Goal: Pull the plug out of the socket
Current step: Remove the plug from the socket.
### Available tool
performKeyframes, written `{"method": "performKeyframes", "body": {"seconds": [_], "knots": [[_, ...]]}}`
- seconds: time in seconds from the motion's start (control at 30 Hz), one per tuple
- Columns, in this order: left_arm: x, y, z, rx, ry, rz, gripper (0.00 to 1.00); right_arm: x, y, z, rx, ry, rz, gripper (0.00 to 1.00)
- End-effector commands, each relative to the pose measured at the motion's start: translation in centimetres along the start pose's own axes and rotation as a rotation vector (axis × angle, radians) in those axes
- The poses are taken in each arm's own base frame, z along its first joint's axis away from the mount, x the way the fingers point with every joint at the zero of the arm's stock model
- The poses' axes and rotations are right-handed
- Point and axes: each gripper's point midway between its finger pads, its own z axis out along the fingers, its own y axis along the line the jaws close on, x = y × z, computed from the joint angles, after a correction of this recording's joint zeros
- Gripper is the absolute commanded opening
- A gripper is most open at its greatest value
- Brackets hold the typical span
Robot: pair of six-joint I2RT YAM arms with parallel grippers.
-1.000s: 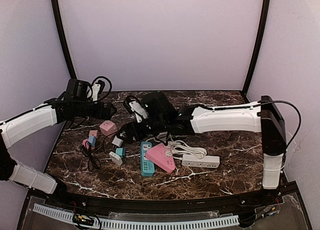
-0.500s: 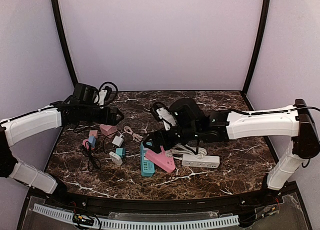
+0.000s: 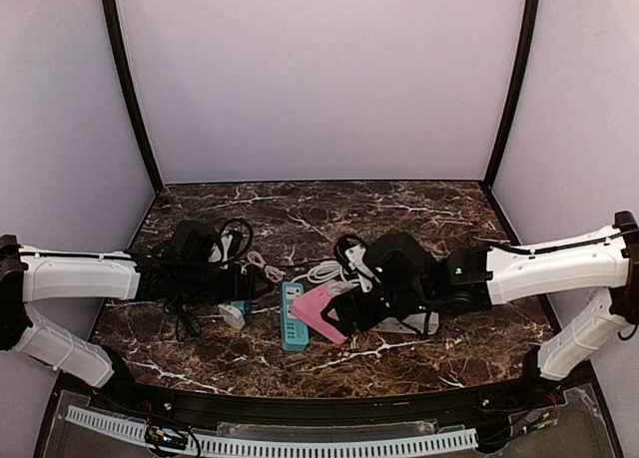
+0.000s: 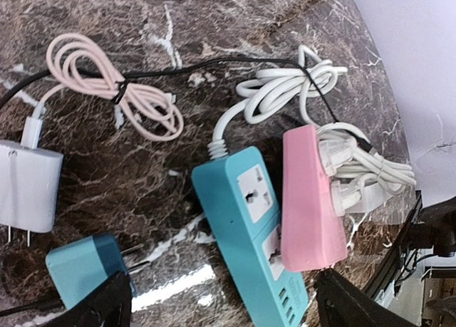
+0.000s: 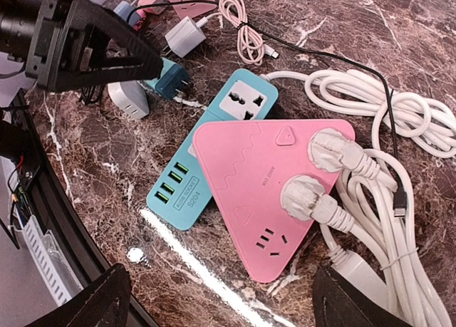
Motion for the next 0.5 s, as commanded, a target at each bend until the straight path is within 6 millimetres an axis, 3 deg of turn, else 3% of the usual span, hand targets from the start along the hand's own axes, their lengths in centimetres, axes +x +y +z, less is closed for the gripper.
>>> {"method": "performKeyframes", "body": {"seconds": [0.0, 0.2, 0.37, 0.47], "knots": [[-1.7, -2.1, -0.2, 0.08, -0.075, -0.079, 0.88, 0.3, -0.3, 0.7, 0.11, -0.027, -0.046, 0.85], [-1.6, -2.8, -0.7, 0.097, -0.074, -0.083, 0.83, 1.6, 0.9, 3.0, 0.141, 0.01, -0.198, 0.79], [-1.7, -2.4, -0.9, 0.037, -0.047, -0.047, 0.77, 2.5, 1.1, 5.1, 0.158, 0.061, -0.246, 0.79], [-2.0, -3.3, -1.1, 0.068, -0.04, -0.046, 0.76, 3.0, 0.6, 6.3, 0.194, 0.077, -0.28, 0.79]]}}
